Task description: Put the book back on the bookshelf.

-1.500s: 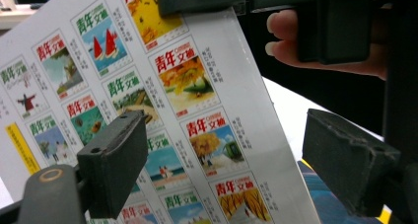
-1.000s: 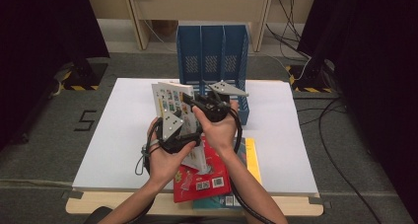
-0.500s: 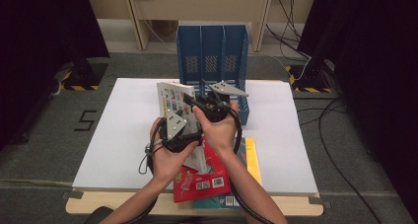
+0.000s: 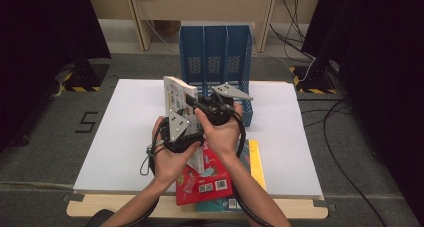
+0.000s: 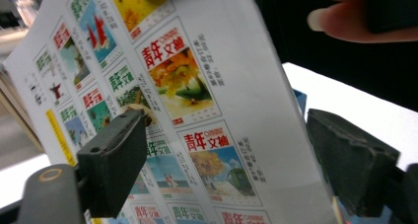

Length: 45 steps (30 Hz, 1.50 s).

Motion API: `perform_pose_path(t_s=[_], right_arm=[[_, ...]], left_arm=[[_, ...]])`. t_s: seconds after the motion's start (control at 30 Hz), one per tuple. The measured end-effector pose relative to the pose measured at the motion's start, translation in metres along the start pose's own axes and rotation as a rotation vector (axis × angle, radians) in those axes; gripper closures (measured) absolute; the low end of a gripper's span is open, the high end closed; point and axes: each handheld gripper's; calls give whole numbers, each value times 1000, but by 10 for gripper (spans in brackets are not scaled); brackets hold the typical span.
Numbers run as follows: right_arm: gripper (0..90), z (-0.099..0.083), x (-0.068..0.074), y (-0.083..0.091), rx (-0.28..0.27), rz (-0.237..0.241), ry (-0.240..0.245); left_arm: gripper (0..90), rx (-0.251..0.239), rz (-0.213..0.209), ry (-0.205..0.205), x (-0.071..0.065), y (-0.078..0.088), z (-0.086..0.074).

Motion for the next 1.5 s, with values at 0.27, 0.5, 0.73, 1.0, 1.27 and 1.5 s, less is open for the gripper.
perform_pose_path(t_s=[0.27, 0.5, 0.73, 1.0, 1.27, 1.5], right_arm=[[740, -4, 5, -1, 7, 4, 15], [740, -5, 8, 0, 23, -8, 22], [740, -6, 12, -1, 30, -17, 46], [740, -7, 18, -1, 29, -10, 56], [740, -6, 23, -3, 35, -3, 63], [739, -6, 27, -5, 41, 4, 71]], left_arm=[[252, -8, -2, 17, 6, 4, -7], [283, -18, 15, 38, 1, 5, -11], [296, -12, 33, 45, 1, 6, -11], [301, -18, 65, 37, -1, 12, -13], [212, -4, 106, 25, -2, 6, -19], [218, 21, 133, 32, 0, 5, -20]])
Point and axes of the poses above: each handheld gripper's, and its own axes: y roughly backward along the jaws, z roughly out of its top, x roughly to its left, and after that the axes turned 6 degrees about z, right-handed
